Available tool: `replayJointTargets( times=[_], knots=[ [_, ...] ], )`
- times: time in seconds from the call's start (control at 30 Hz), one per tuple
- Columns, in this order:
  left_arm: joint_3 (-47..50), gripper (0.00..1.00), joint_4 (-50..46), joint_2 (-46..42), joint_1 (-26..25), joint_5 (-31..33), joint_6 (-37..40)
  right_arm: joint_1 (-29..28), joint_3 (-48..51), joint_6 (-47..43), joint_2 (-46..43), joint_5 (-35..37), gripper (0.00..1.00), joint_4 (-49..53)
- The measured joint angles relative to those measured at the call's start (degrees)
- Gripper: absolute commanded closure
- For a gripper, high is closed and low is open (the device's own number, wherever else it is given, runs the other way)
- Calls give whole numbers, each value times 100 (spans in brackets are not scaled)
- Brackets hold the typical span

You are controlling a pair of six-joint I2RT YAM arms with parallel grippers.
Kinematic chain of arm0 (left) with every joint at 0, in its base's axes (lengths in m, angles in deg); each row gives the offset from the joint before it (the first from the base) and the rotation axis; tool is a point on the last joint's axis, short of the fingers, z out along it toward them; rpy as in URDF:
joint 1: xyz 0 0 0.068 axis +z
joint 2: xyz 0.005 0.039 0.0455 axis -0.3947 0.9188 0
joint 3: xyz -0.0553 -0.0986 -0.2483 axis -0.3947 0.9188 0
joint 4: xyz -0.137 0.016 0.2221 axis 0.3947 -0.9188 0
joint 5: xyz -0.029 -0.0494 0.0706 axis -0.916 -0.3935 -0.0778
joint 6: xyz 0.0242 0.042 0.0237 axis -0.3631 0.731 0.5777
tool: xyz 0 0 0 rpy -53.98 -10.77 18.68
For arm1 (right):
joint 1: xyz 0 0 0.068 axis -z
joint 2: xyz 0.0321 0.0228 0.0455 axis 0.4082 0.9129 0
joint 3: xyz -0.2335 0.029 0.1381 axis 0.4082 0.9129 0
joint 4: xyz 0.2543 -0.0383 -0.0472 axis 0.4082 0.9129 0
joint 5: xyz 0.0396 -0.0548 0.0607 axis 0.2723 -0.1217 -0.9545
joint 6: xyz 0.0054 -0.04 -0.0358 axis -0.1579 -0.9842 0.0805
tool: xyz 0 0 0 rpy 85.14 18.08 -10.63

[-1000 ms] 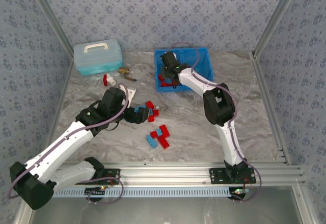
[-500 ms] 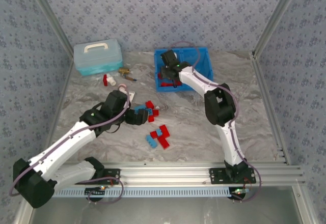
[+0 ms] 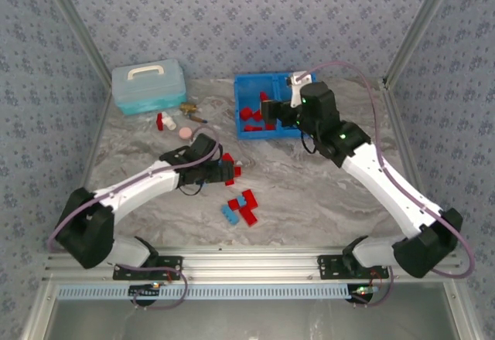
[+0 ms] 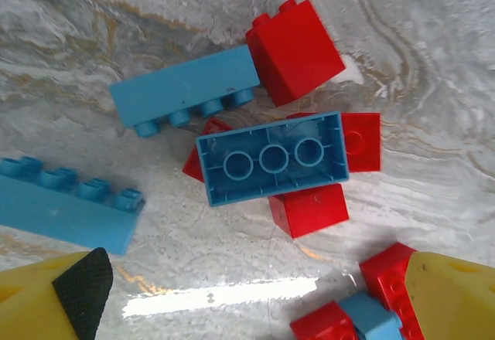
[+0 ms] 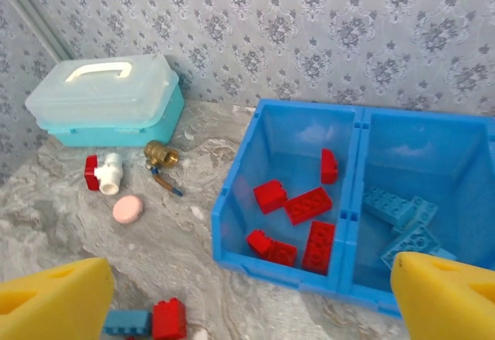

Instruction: Sort the legos into containers by color

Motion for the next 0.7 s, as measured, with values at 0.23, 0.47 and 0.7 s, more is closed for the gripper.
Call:
replayJointTargets(
  times=[0.23, 0.47, 0.7],
  knots=[
    [-415, 1, 256, 946, -229, 376, -527, 66, 579, -267, -103, -155, 0, 365],
    [-660, 21, 448, 1432, -219, 721, -719, 87, 699, -435, -103, -409, 0, 603],
    [-737, 38, 669, 1604, -219, 721, -846, 94, 699, -455, -103, -415, 0, 605]
  ],
)
